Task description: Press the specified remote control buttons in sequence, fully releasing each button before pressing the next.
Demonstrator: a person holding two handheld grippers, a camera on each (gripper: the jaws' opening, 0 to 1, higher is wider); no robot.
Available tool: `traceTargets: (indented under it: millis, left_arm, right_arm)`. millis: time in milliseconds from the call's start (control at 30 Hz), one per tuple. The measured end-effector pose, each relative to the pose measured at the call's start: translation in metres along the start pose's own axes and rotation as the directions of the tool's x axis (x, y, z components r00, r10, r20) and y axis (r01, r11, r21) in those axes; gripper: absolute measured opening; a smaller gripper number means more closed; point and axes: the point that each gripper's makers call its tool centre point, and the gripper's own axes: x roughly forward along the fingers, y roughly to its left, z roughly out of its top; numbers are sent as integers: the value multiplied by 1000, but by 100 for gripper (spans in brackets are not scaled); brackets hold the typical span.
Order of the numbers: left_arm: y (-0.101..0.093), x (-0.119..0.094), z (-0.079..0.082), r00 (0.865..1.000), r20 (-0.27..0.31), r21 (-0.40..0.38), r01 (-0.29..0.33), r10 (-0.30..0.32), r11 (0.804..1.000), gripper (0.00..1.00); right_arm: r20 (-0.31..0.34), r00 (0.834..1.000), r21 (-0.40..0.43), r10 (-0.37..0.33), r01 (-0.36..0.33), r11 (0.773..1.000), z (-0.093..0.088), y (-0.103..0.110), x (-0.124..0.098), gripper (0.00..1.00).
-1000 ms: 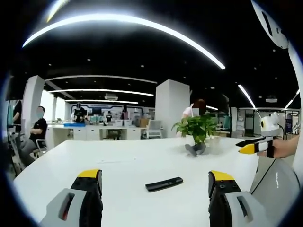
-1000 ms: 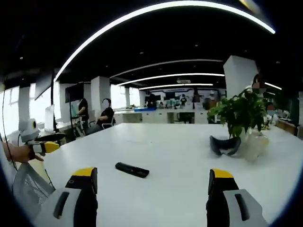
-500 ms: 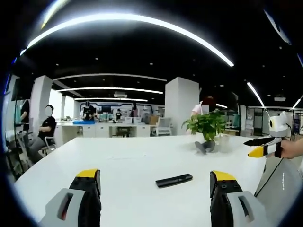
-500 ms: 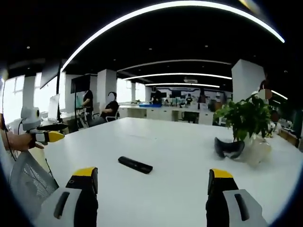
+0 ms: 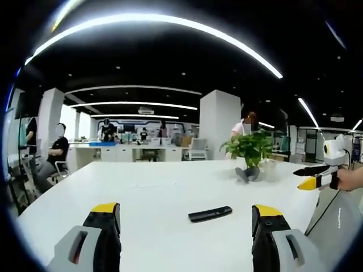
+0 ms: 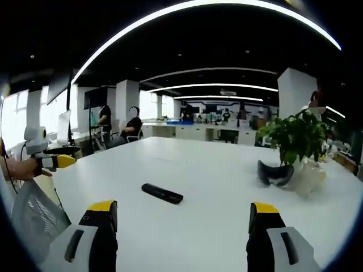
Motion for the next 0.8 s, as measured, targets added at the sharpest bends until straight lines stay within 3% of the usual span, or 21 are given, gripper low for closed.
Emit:
traceTargets:
  millis: [800]
  left_arm:
    - [-5,2,2,1000,3,1,11,-11,1000,100]
  right_arm:
    - [-11,1000,21,18,-18,1000,-4,1,1,96]
